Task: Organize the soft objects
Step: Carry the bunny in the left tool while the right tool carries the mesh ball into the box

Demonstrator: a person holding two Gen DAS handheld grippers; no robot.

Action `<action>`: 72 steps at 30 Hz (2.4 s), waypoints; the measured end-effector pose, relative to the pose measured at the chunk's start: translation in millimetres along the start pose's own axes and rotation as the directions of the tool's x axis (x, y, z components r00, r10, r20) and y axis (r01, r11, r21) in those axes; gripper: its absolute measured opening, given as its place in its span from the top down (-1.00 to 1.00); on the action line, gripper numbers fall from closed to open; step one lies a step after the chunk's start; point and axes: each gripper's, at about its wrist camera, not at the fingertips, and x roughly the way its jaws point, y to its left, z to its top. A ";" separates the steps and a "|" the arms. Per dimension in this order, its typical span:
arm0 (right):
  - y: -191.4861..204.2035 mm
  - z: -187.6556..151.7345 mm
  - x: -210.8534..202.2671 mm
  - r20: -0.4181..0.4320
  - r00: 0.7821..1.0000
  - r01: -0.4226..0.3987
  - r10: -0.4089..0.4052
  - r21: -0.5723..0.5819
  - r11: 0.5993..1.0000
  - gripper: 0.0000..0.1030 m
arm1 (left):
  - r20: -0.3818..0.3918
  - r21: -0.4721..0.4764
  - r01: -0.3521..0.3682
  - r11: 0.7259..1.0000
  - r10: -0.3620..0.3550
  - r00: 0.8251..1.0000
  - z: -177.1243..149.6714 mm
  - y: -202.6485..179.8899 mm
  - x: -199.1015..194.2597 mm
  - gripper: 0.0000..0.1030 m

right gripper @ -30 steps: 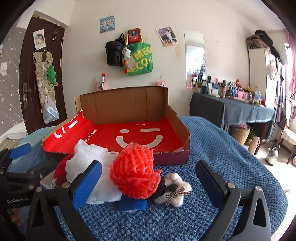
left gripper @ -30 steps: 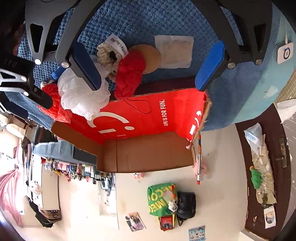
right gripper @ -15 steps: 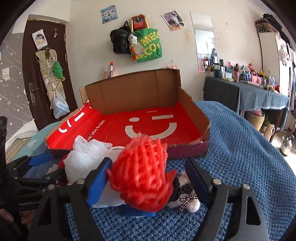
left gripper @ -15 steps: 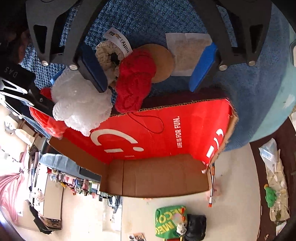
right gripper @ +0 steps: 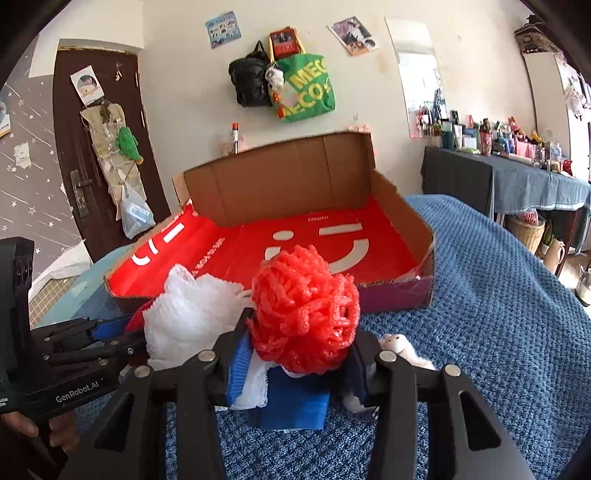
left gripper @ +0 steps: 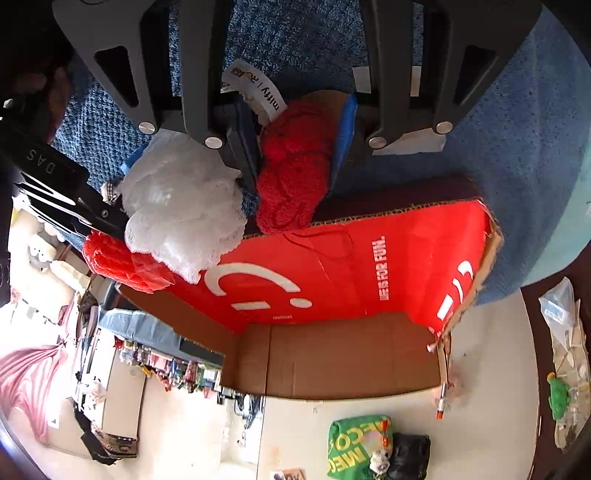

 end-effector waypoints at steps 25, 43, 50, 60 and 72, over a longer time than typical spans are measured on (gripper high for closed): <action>14.5 44.2 -15.1 0.151 0.987 -0.047 0.056 -0.067 0.997 0.08 | 0.194 0.031 -0.026 0.999 0.019 0.981 28.1 -0.3 -42.1 0.32; 2.8 168.3 133.4 -0.231 0.971 -0.090 0.068 -0.089 0.992 0.07 | -0.046 0.043 0.015 0.999 -0.013 0.999 151.3 30.9 64.3 0.32; -2.1 171.6 205.3 -0.418 0.908 -0.066 0.020 -0.096 0.993 0.07 | -0.168 0.010 -0.003 1.000 0.005 0.986 182.7 48.9 128.0 0.32; -11.6 169.7 257.2 -0.487 0.872 0.004 -0.060 -0.116 0.993 0.07 | -0.244 0.037 -0.083 0.996 0.090 0.966 179.1 45.3 190.4 0.32; -20.7 161.5 254.7 -0.505 0.863 -0.051 -0.009 -0.105 0.993 0.04 | -0.268 -0.040 -0.066 0.997 0.053 0.962 179.5 59.6 214.8 0.32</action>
